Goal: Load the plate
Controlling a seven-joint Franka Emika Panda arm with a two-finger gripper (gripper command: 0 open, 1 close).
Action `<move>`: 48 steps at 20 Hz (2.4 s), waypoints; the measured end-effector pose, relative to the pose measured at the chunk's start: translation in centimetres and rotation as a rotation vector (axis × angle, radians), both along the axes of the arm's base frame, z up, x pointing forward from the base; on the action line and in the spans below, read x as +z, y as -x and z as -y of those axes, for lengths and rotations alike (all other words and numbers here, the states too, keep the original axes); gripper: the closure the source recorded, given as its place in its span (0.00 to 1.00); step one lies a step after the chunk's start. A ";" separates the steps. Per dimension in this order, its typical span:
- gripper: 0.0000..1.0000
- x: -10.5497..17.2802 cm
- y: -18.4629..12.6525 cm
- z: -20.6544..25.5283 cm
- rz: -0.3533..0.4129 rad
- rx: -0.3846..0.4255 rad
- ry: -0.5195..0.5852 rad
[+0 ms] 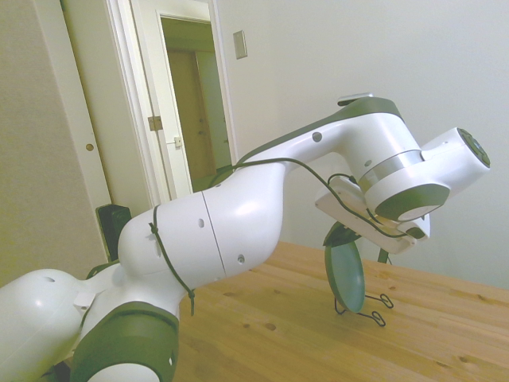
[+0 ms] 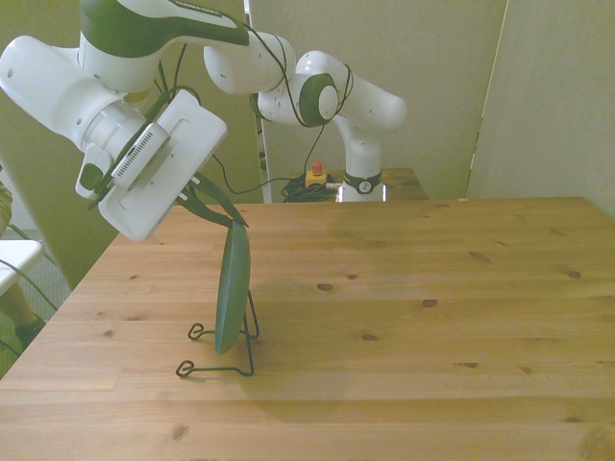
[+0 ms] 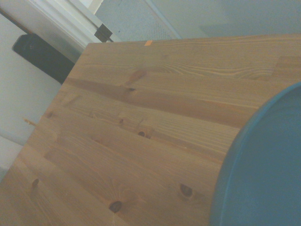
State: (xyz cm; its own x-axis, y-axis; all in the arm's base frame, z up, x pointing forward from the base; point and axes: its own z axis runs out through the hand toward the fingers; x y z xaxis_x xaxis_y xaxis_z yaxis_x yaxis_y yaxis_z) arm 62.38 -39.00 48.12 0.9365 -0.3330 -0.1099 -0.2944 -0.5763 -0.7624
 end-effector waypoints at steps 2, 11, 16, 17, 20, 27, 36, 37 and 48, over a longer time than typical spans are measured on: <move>1.00 -0.2 0.0 0.0 -0.002 0.000 -0.002; 1.00 0.1 -0.1 0.0 0.005 -0.002 -0.001; 1.00 0.1 -0.1 0.1 0.008 -0.007 0.002; 1.00 0.0 -0.1 0.1 0.007 -0.008 0.004; 1.00 -0.1 -0.1 0.1 0.004 -0.011 0.008; 1.00 -0.3 -0.1 0.6 0.001 -0.028 0.022; 0.00 -0.5 -0.2 0.9 -0.013 -0.056 0.036; 0.00 -0.5 -0.2 1.0 -0.017 -0.058 0.038; 0.00 -0.6 -0.2 0.9 -0.034 -0.069 0.039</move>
State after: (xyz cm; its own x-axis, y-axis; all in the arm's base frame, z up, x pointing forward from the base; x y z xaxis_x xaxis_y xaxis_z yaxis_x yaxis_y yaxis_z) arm 62.61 -39.90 47.56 0.9072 -0.4012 -0.1269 -0.3596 -0.5827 -0.7288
